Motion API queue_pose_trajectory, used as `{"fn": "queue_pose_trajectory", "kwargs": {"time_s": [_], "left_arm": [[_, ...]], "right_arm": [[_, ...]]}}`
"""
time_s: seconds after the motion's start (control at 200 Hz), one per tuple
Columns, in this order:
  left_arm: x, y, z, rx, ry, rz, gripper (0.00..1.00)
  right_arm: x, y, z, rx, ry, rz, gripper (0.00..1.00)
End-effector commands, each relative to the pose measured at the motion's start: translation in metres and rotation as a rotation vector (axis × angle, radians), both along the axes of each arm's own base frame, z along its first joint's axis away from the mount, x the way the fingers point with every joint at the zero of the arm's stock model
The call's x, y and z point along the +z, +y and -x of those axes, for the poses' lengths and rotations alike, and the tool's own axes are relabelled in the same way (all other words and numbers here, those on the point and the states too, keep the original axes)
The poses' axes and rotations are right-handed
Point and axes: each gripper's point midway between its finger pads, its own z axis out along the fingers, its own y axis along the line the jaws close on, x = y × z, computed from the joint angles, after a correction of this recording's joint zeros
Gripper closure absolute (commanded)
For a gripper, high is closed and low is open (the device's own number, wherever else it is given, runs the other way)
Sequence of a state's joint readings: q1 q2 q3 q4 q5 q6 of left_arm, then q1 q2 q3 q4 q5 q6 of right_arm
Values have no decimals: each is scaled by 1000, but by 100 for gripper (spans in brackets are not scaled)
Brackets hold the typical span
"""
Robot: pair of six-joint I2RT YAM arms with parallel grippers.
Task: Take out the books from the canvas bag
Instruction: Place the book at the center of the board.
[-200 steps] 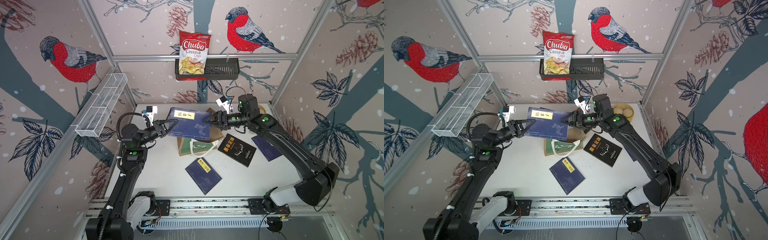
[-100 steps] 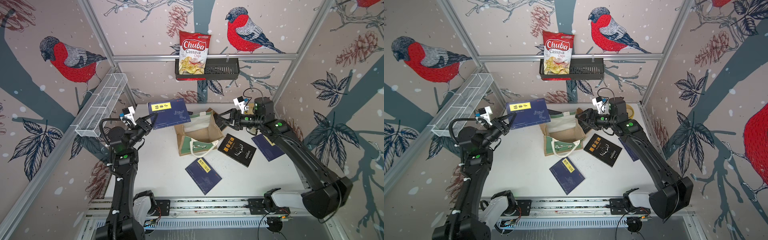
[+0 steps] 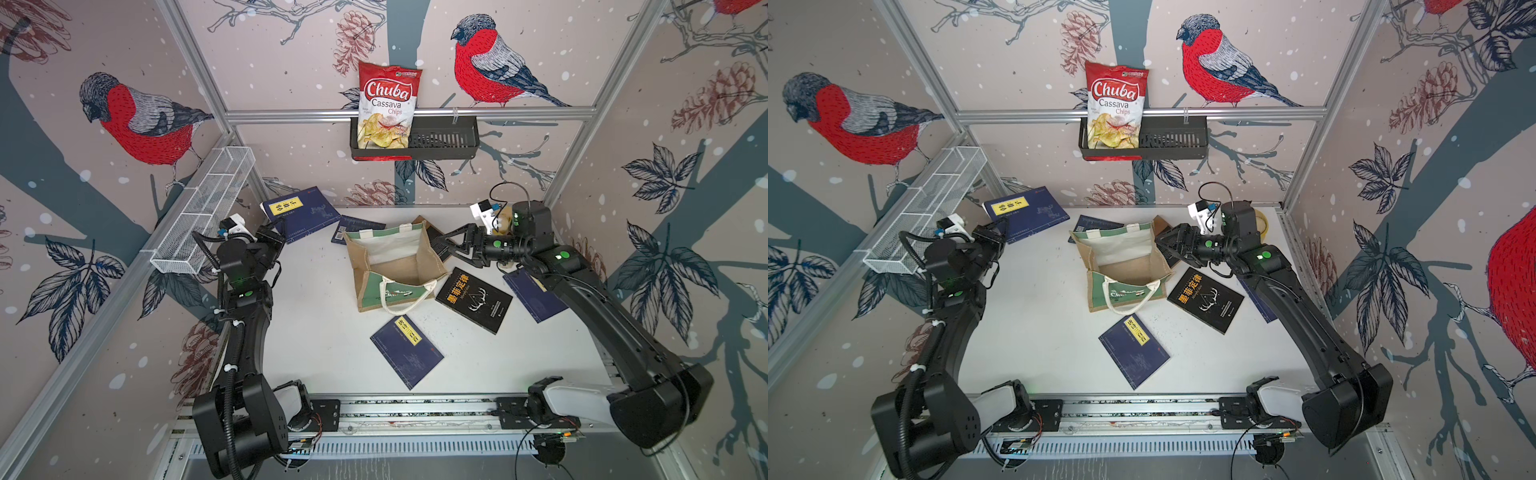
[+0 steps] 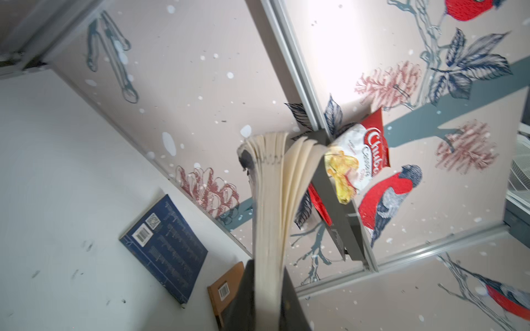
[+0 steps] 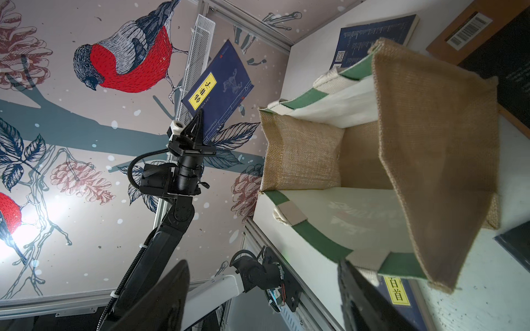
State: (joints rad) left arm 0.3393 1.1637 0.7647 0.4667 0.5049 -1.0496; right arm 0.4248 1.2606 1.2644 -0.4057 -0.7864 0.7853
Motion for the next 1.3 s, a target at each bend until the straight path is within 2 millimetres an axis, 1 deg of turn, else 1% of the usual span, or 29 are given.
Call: {"fn": "queue_pose_trajectory", "kwargs": {"time_s": [0.0, 0.065, 0.13, 0.23, 0.425, 0.495, 0.57, 0.61, 0.64, 0.665, 0.68, 0.7, 0.72, 0.73, 0.75, 0.765, 0.78, 0.805, 0.82, 0.85, 0.946, 1.091, 1.216, 1.296], "left_arm": [[-18, 21, -4, 114, 9, -40, 100], [-40, 25, -3, 137, 72, -54, 100], [-62, 31, 2, 177, 131, -75, 100], [-93, 40, 16, 250, 201, -82, 100], [-148, 51, 44, 353, 327, -84, 100], [-166, 52, 51, 367, 362, -70, 100], [-180, 53, 56, 370, 401, -70, 100], [-185, 53, 57, 373, 422, -75, 97], [-190, 54, 59, 379, 444, -76, 92], [-194, 56, 62, 386, 462, -76, 85], [-197, 56, 63, 390, 473, -75, 77], [-200, 58, 66, 399, 490, -71, 66], [-203, 58, 68, 406, 505, -67, 52], [-203, 59, 70, 412, 512, -65, 43], [-206, 61, 73, 422, 532, -61, 28], [-208, 62, 75, 432, 547, -59, 19], [-210, 62, 78, 439, 564, -58, 13], [-210, 63, 81, 448, 579, -60, 2], [-209, 63, 82, 449, 585, -64, 1], [-209, 63, 85, 446, 600, -77, 1], [-198, 60, 91, 423, 638, -118, 1], [-184, 57, 112, 428, 712, -143, 1], [-162, 48, 124, 387, 681, -192, 1], [-144, 42, 128, 357, 638, -241, 1]], "right_arm": [[1, -4, 7, -9, 7, -4, 19], [-2, -6, 9, -15, 16, -1, 19], [-5, -8, 11, -24, 24, 6, 19], [-10, -10, 15, -33, 44, 11, 19], [-22, -14, 20, -49, 84, 18, 19], [-25, -15, 21, -53, 96, 30, 19], [-28, -17, 23, -58, 102, 48, 19], [-31, -18, 23, -63, 108, 58, 19], [-33, -19, 24, -66, 113, 64, 19], [-34, -20, 24, -68, 117, 69, 19], [-36, -20, 24, -69, 121, 72, 19], [-37, -21, 25, -71, 125, 75, 19], [-38, -21, 25, -73, 128, 78, 19], [-38, -21, 25, -73, 129, 79, 19], [-38, -22, 25, -75, 127, 80, 19], [-39, -22, 25, -78, 129, 83, 19], [-39, -23, 25, -80, 128, 85, 19], [-39, -23, 25, -84, 125, 88, 19], [-39, -24, 24, -87, 126, 90, 19], [-40, -26, 23, -97, 125, 96, 19], [-40, -32, 18, -130, 114, 111, 19], [-39, -49, 3, -216, 88, 149, 19], [-42, -75, -15, -323, 55, 216, 19], [-47, -99, -27, -416, 27, 286, 18]]}}
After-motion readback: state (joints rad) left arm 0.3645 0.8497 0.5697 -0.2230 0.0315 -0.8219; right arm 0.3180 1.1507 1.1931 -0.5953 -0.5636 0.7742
